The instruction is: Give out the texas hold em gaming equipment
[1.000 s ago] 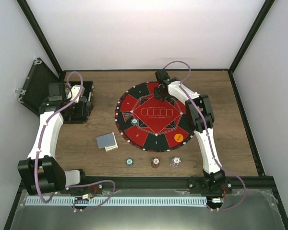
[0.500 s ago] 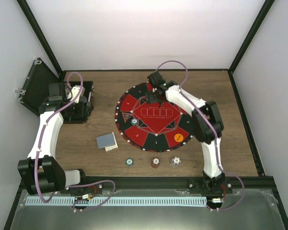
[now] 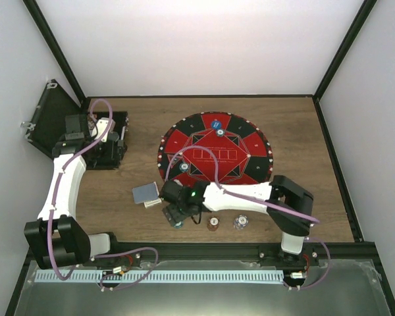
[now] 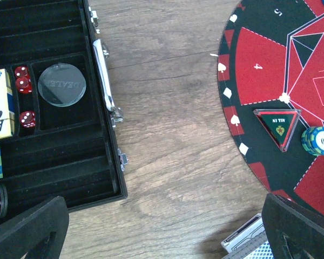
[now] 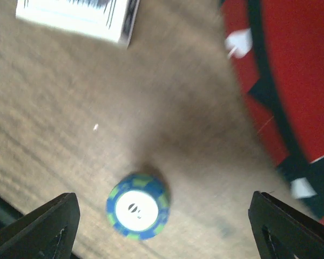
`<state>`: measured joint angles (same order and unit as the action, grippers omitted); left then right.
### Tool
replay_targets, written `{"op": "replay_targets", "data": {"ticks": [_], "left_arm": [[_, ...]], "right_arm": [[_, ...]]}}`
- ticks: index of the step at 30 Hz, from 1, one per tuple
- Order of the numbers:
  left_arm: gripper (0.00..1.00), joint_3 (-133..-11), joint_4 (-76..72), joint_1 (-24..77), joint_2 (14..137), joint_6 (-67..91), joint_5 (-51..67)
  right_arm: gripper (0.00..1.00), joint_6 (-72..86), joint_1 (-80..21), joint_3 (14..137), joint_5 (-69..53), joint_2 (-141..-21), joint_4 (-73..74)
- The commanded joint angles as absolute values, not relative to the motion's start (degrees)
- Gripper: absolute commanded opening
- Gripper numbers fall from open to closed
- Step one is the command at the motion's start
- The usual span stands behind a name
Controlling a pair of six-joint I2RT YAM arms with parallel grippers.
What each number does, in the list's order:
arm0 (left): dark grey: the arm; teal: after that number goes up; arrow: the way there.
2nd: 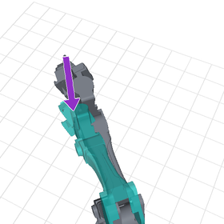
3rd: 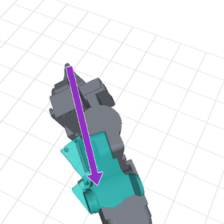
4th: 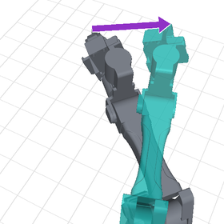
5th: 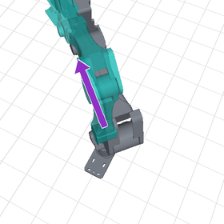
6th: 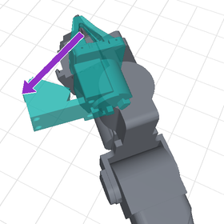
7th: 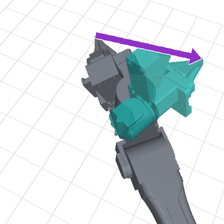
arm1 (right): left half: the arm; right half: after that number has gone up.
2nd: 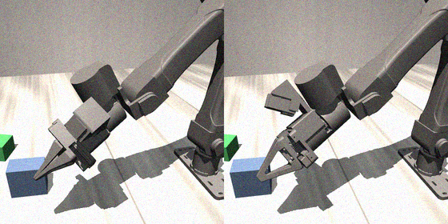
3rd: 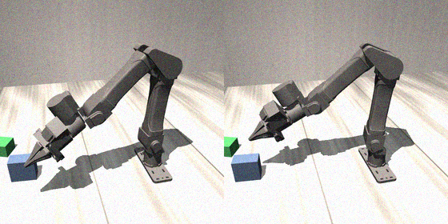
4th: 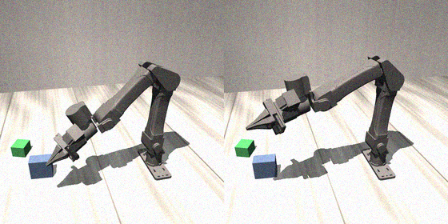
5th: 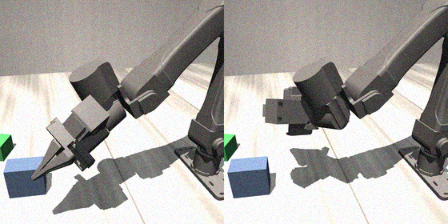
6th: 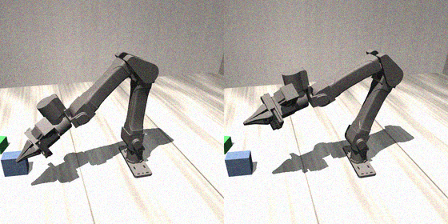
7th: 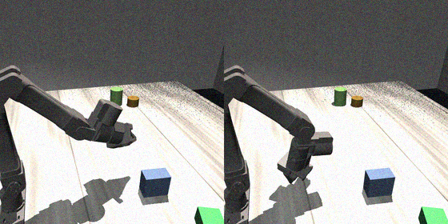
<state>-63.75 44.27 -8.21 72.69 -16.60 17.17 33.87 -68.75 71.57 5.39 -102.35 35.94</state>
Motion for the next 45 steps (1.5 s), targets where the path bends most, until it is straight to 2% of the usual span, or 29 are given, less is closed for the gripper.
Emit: {"op": "replay_targets", "data": {"ticks": [1,7,13,23,36,45], "left_arm": [[1.00,-63.22,44.30,-8.51,70.76,-17.04,17.84],[1.00,-63.35,44.21,-8.53,70.65,-16.74,17.98],[1.00,-63.50,44.27,-8.53,70.33,-16.83,18.02],[1.00,-63.74,44.22,-8.52,70.38,-16.75,18.11],[1.00,-64.01,44.04,-8.47,70.75,-16.52,18.28],[1.00,-63.74,43.97,-8.53,70.83,-16.45,18.29]], "right_arm": [[0.89,39.73,-72.99,71.11,5.37,-104.02,36.05],[0.88,40.61,-74.83,69.95,4.40,-106.50,35.54],[0.83,39.98,-74.84,69.52,4.84,-108.52,35.65],[0.66,38.77,-74.79,70.40,3.44,-110.46,34.97],[0.64,37.53,-76.74,73.56,6.55,-114.01,39.03],[0.51,37.50,-76.73,74.67,8.11,-114.27,40.07]]}}
